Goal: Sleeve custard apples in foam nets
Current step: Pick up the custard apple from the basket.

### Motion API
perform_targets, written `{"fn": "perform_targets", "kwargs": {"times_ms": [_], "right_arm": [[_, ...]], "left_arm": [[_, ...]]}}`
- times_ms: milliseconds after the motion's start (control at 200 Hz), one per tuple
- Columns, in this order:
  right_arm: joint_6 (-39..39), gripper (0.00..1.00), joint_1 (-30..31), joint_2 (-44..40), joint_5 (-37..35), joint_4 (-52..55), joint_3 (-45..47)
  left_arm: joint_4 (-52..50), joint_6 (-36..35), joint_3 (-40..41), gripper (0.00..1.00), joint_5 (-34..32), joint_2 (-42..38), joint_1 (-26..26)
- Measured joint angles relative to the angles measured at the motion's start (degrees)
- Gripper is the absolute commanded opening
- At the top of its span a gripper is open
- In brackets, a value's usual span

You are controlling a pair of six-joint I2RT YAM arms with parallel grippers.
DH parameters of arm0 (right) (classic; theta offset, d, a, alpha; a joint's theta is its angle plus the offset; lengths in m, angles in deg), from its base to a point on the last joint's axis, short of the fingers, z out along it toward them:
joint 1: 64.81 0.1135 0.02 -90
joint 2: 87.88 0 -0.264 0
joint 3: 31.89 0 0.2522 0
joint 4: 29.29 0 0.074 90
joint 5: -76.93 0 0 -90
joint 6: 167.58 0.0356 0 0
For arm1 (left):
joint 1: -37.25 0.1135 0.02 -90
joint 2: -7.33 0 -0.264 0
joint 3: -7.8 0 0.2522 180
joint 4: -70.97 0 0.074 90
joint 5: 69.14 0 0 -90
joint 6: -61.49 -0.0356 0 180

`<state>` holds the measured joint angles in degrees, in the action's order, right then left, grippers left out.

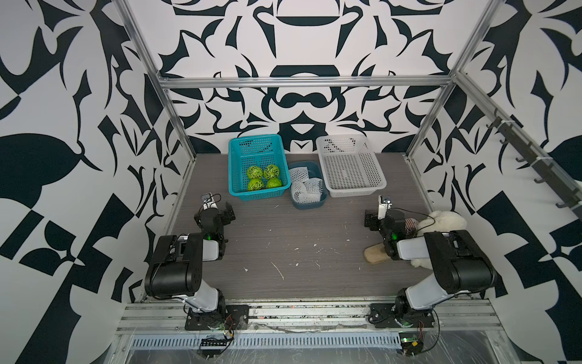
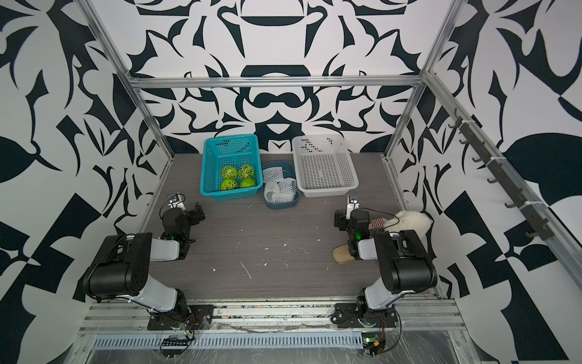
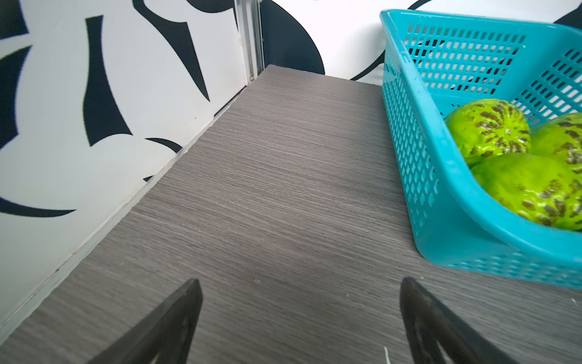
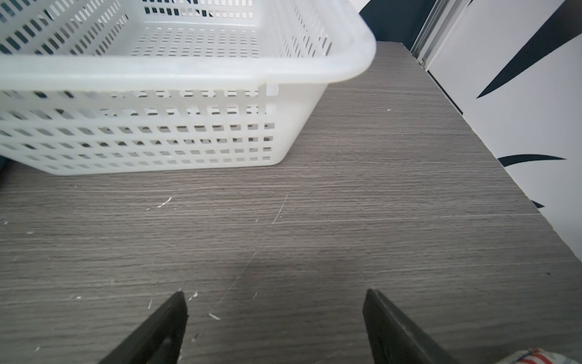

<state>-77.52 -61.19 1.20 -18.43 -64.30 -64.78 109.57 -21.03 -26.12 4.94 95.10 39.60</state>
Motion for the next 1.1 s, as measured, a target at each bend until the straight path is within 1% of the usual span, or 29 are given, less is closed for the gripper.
{"fn": "perform_targets", "kwargs": {"times_ms": [95,185,260,270,275,280,300,390,495,630,700,775,925,1035,1100], "right_arm": [[0.2,0.86,0.4,-3.1,-0.4,3.6,-0.1],[0.8,0.86,0.7,-8.8,-1.5,12.0,-2.6],[1.5,0.87,1.0,-13.1,-2.0,18.8,-5.9],[1.6,0.89,1.1,-13.5,-2.1,19.3,-6.2],[1.8,0.94,1.1,-13.9,-2.2,19.9,-6.4],[1.8,0.97,1.1,-14.1,-2.2,20.1,-6.6],[2.1,0.99,1.2,-15.1,-2.4,21.4,-7.1],[4.4,1.00,1.6,-19.8,-3.2,27.8,-8.9],[7.7,1.00,1.8,-21.5,-4.5,36.3,-12.1],[13.8,1.00,1.8,-18.4,-4.1,49.2,-21.8],[16.2,1.00,1.7,-16.0,-1.9,54.1,-27.6],[17.5,1.00,1.7,-13.7,1.3,57.2,-32.3],[18.2,1.00,1.7,-12.5,4.4,58.6,-33.6],[18.2,1.00,1.4,-11.3,5.2,60.8,-34.6],[18.2,1.00,1.3,-11.1,5.5,61.4,-35.2]], "left_arm": [[-3.8,0.3,0.0,1.00,-0.6,-4.7,-0.1],[-8.2,1.7,-0.2,1.00,-2.8,-11.3,-0.5],[-12.9,3.7,-0.7,1.00,-4.9,-17.8,-0.9],[-13.4,3.9,-0.8,1.00,-5.1,-18.5,-0.9],[-14.1,4.2,-0.9,1.00,-5.2,-19.2,-0.9],[-14.4,4.3,-1.0,1.00,-5.3,-19.5,-0.9],[-15.7,4.8,-1.5,1.00,-5.7,-20.8,-1.0],[-24.5,8.1,-6.0,1.00,-5.7,-25.4,-1.2],[-33.2,11.0,-13.8,1.00,-2.3,-26.2,-1.2],[-42.5,14.0,-25.3,1.00,4.4,-21.9,-1.8],[-47.5,14.9,-32.3,1.00,6.9,-17.2,-3.1],[-52.5,15.2,-39.9,1.00,7.8,-11.0,-5.6],[-60.9,16.3,-53.1,1.00,9.9,1.0,-9.0],[-67.5,17.7,-62.9,1.00,10.9,9.7,-9.3],[-70.2,18.3,-67.3,1.00,11.3,13.9,-9.6]]}}
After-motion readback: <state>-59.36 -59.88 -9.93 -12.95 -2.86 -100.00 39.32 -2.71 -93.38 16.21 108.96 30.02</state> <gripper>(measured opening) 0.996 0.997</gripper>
